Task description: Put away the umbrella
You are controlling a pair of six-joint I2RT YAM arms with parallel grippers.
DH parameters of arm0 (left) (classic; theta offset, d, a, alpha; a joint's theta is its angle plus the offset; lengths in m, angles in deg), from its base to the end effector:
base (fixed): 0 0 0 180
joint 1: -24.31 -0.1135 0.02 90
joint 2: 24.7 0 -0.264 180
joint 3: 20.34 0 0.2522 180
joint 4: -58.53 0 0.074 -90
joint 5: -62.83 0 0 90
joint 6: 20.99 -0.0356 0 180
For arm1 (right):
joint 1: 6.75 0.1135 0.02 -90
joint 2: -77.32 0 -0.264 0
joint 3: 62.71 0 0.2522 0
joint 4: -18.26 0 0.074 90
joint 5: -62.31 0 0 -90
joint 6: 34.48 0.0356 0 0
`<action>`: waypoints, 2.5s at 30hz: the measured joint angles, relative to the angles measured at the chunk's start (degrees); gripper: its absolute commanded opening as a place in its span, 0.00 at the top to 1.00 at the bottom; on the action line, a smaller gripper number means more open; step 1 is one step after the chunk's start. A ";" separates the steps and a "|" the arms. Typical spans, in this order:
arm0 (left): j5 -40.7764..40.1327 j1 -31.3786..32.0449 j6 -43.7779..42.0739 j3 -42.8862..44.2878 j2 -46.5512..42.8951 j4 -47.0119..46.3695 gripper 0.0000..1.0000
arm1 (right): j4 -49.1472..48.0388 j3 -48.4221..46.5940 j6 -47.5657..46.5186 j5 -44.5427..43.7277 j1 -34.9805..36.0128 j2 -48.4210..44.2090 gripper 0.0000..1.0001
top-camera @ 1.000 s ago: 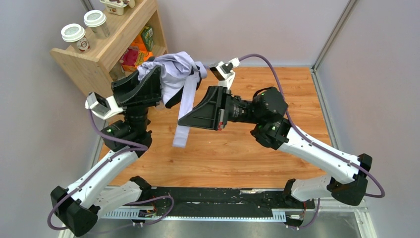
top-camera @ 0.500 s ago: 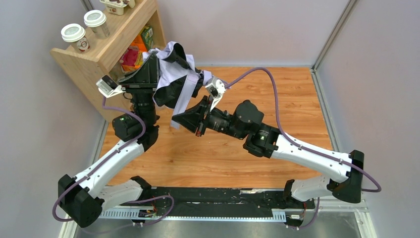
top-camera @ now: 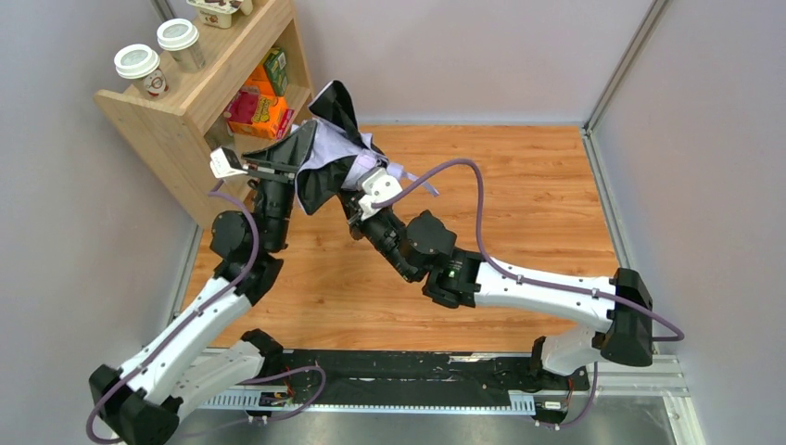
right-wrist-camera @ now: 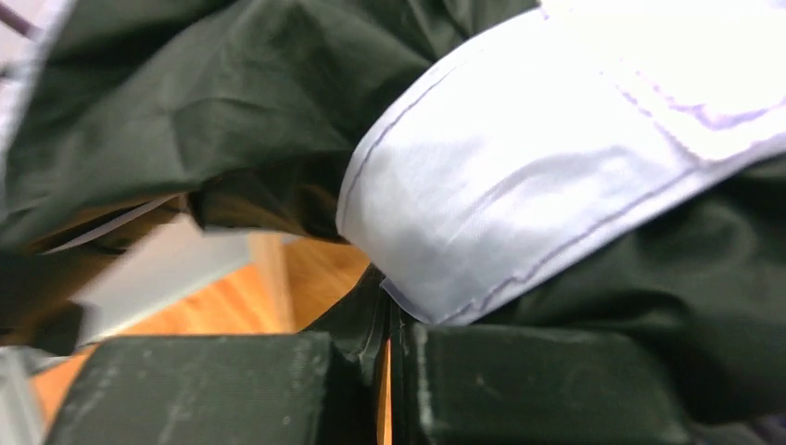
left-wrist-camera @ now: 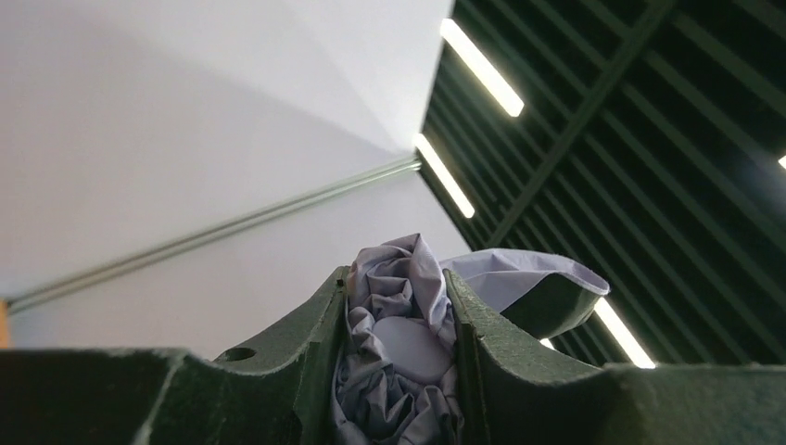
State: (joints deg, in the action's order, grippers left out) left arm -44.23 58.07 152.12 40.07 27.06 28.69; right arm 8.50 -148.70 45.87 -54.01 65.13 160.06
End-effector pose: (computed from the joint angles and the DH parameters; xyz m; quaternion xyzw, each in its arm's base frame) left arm 0.1642 -0.0972 0.4260 -0.3008 0.3347 -0.7252 0.5212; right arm 0.1212 0.3198 0.4135 -0.2608 0.5754 0.2725 0.7257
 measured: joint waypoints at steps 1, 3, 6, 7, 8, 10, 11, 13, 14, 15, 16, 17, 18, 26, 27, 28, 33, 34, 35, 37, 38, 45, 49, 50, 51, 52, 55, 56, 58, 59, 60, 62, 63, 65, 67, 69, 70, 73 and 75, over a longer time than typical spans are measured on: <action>0.20 -0.04 1.36 -0.17 -1.95 5.01 1.00 | -0.61 0.68 -1.95 -1.66 0.17 0.00 0.97; 0.13 -0.09 3.63 -1.22 -6.21 13.70 1.00 | -0.94 2.29 -4.96 -3.52 0.48 -0.44 0.93; -1.11 -0.09 6.78 -5.05 -10.71 18.99 1.00 | 4.09 4.50 -4.66 -2.43 0.70 -2.84 0.82; -1.57 -0.09 8.00 -6.56 -11.34 19.19 1.00 | 6.05 4.74 -3.69 -1.68 0.74 -3.72 0.77; -1.81 -0.11 8.79 -7.56 -11.45 19.10 1.00 | 8.44 4.92 -2.54 -0.96 0.79 -4.74 0.71; -1.99 -0.09 10.10 -9.25 -10.45 17.81 1.00 | 12.83 5.22 0.13 0.48 0.98 -6.88 0.57; -1.97 -0.07 10.47 -9.62 -9.53 16.76 1.00 | 15.13 5.31 1.51 1.20 1.20 -7.96 0.49; -1.88 0.00 10.69 -9.99 -6.88 14.62 1.00 | 19.63 5.75 4.46 2.32 1.79 -10.27 0.37; -1.86 0.02 10.58 -10.27 -5.22 12.79 1.00 | 22.05 6.08 6.29 2.78 2.01 -11.67 0.30; -1.90 0.02 10.34 -10.40 -4.28 11.67 1.00 | 23.82 6.40 7.61 3.17 2.21 -12.83 0.25; -1.90 0.02 9.94 -10.45 -3.32 10.47 1.00 | 25.90 7.08 9.27 3.96 2.40 -14.45 0.21; -1.90 0.02 9.33 -10.45 -2.54 9.07 1.00 | 28.02 8.07 11.02 4.55 2.58 -16.33 0.18; -1.81 0.02 8.72 -10.43 -1.92 7.43 1.00 | 30.36 9.03 12.94 5.33 2.64 -18.27 0.15; 1.64 -0.11 2.69 -7.54 5.64 -9.90 1.00 | 48.26 14.14 32.96 7.08 2.47 -33.29 0.00; 2.38 -0.22 1.97 -7.04 6.51 -11.76 1.00 | 49.99 14.14 35.39 7.02 1.97 -34.64 0.00; 3.37 -0.42 1.11 -6.32 7.56 -13.81 1.00 | 52.30 13.86 38.69 7.58 0.72 -36.00 0.00; 8.15 -1.44 -2.14 -2.34 12.11 -22.93 1.00 | 62.34 8.37 54.84 16.09 -15.34 -36.68 0.00; 9.03 -1.62 -2.56 -1.62 12.70 -24.06 1.00 | 62.49 7.89 58.27 19.71 -20.37 -36.28 0.00; 9.66 -1.66 -2.84 -1.11 13.07 -24.83 1.00 | 62.45 7.78 61.27 22.73 -23.89 -35.93 0.00; 11.04 -1.66 -3.80 -0.31 13.57 -26.21 1.00 | 62.14 7.87 69.68 28.63 -30.40 -34.86 0.00; 11.67 -1.66 -4.42 -0.02 13.62 -26.67 1.00 | 60.61 8.44 75.06 32.54 -32.68 -34.05 0.00; 15.50 -1.66 -8.09 1.44 13.64 -28.57 1.00 | 40.02 17.14 109.26 51.63 -34.47 -27.02 0.13; 17.07 -1.66 -9.01 1.62 13.73 -29.07 1.00 | 31.76 18.36 117.48 54.31 -33.44 -25.14 0.19; 17.35 -1.66 -9.16 1.62 13.79 -29.09 1.00 | 29.53 19.04 118.60 54.38 -33.14 -25.44 0.19; 17.62 -1.66 -9.33 1.62 13.90 -29.11 1.00 | 28.28 19.41 119.43 54.40 -32.89 -25.64 0.19; 17.88 -1.66 -9.51 1.62 14.05 -29.16 1.00 | 27.32 19.71 120.13 54.40 -32.54 -25.79 0.19; 18.23 -1.66 -9.81 1.64 14.86 -29.16 1.00 | 25.38 19.80 121.59 54.45 -31.45 -25.83 0.18; 18.32 -1.66 -9.88 1.64 15.10 -29.14 1.00 | 25.03 19.80 121.92 54.45 -31.17 -25.83 0.20; 18.40 -1.66 -10.03 1.64 15.85 -29.07 1.00 | 24.52 19.80 122.38 54.45 -30.51 -25.83 0.25; 18.53 -1.66 -10.05 1.64 16.11 -29.07 1.00 | 24.50 19.80 122.46 54.40 -30.16 -25.83 0.29; 18.60 -1.66 -10.08 1.68 16.46 -29.07 1.00 | 24.44 19.80 122.55 54.38 -29.92 -25.83 0.36; 18.78 -1.66 -10.16 1.75 17.00 -29.07 1.00 | 23.67 19.91 122.81 54.23 -29.42 -25.83 0.54; 18.84 -1.66 -10.16 1.75 17.31 -29.09 1.00 | 23.39 19.91 122.88 53.94 -29.09 -25.83 0.59; 19.10 -1.66 -10.19 1.75 17.79 -29.07 1.00 | 23.02 19.91 123.16 53.62 -28.57 -25.83 0.90; 19.47 -1.66 -10.23 1.81 18.27 -29.05 1.00 | 22.69 19.93 123.36 53.27 -28.26 -25.79 1.00; 19.69 -1.66 -10.27 2.01 18.69 -29.00 1.00 | 22.27 19.93 123.62 52.96 -27.93 -25.70 1.00; 19.80 -1.66 -10.34 2.21 18.86 -28.96 1.00 | 21.90 19.93 123.71 52.94 -27.74 -25.44 1.00; 19.85 -1.66 -10.69 2.91 19.04 -29.03 1.00 | 20.63 18.84 123.80 54.27 -27.36 -22.84 1.00; 19.52 -1.66 -10.47 3.02 19.08 -29.11 1.00 | 23.04 15.21 122.88 55.45 -26.95 -19.28 1.00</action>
State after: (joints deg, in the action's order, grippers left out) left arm -24.72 56.41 141.65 43.09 46.15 -0.42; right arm 31.53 -133.49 168.75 1.44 38.18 140.78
